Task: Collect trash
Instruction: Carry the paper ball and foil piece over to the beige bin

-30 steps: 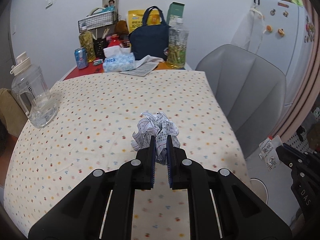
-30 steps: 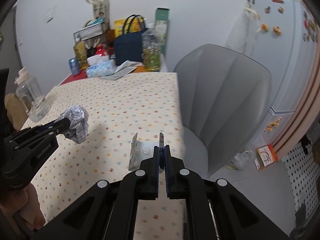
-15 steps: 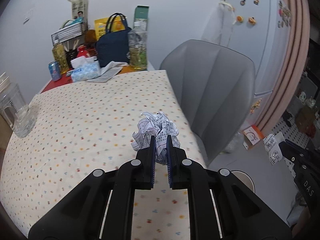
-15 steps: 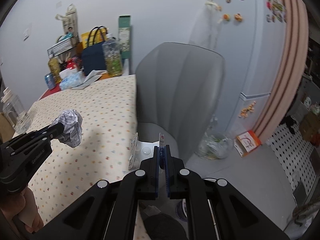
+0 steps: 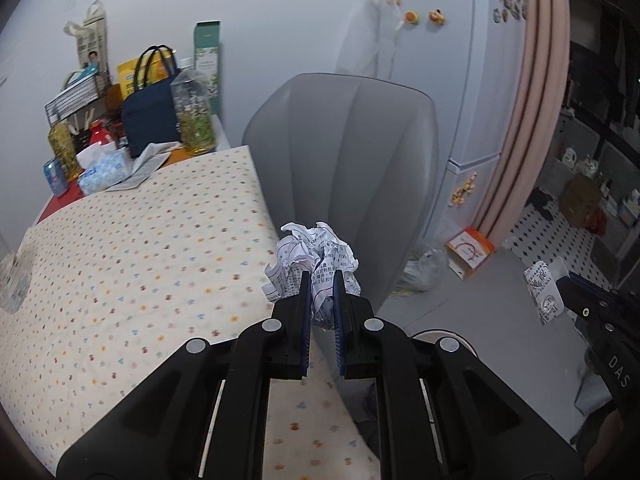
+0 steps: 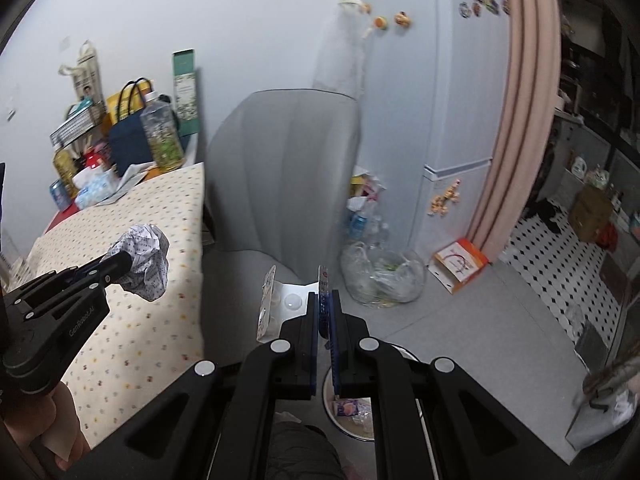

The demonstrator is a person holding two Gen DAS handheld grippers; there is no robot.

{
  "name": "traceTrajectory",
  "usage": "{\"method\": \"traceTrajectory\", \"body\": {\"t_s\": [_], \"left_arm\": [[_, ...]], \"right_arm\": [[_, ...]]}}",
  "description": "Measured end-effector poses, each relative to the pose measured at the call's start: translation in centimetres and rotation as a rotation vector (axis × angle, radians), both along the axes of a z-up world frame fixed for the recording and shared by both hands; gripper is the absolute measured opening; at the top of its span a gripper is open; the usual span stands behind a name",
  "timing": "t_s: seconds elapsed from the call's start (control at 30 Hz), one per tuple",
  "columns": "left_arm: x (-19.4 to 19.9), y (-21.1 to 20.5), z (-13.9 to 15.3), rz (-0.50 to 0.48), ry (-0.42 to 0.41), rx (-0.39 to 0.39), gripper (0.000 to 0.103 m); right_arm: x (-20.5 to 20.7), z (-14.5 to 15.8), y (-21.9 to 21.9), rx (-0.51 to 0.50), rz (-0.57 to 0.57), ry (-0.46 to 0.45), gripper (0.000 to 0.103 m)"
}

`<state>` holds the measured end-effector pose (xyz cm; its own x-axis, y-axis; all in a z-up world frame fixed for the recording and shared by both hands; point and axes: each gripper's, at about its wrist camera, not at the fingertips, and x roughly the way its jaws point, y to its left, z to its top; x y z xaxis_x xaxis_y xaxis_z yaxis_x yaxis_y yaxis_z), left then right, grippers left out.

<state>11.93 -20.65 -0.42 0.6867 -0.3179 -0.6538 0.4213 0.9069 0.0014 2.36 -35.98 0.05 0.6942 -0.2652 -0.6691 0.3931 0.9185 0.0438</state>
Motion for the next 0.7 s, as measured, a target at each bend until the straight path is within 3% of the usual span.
{"method": "traceTrajectory", "body": {"t_s": [0.7], "left_arm": [[0.0,-9.5,-2.6,-0.166,0.047,0.063,0.01]], "right_arm": [[-2.1,-4.7,-9.3,0.08,-0.185,0.053,0.006]]}}
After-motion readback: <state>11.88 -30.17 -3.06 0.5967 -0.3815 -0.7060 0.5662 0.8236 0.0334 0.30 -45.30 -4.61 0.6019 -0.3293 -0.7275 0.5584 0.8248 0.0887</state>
